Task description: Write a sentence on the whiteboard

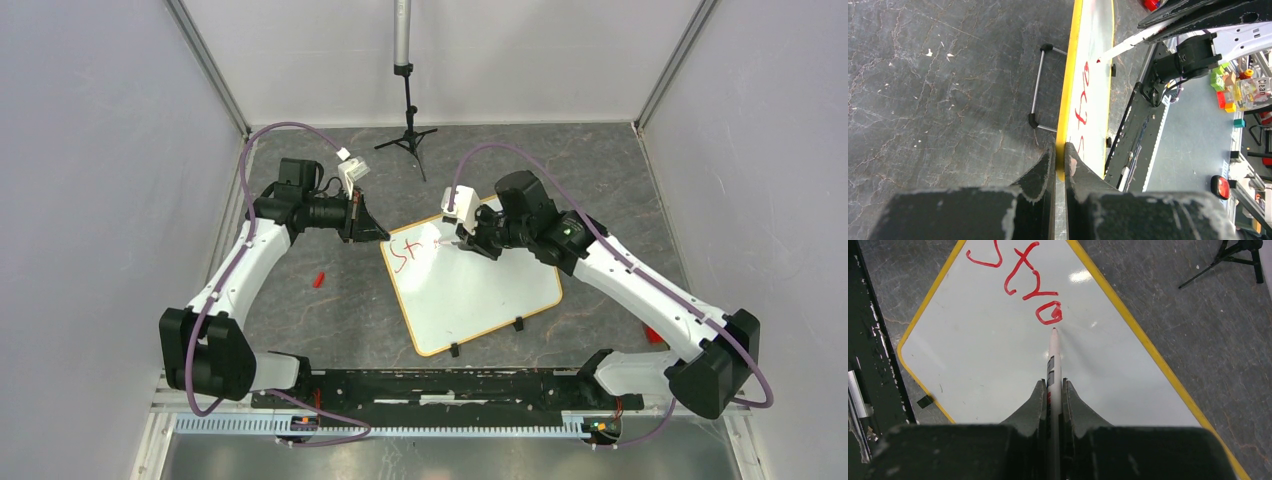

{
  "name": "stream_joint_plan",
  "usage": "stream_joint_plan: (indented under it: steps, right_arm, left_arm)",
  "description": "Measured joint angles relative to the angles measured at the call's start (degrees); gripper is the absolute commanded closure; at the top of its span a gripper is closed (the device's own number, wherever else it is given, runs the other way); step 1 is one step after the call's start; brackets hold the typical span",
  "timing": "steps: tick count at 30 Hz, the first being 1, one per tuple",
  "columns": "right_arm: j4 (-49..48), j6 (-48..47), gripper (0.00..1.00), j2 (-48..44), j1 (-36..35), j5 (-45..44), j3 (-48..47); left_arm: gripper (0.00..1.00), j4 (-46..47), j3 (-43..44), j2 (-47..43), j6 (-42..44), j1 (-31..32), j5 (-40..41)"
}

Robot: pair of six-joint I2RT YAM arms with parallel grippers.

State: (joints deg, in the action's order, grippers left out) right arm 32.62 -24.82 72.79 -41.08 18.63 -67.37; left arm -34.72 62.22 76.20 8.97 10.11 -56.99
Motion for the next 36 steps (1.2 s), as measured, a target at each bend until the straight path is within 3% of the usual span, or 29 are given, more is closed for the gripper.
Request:
stream_joint_plan:
  steps: [36]
  right_arm:
    - [-2.9,-0.2,1.0,1.1,0.0,-2.8,0.3]
  left_arm:
    - [0.98,-0.1,0.1,0.0,0.1,0.4,1.2]
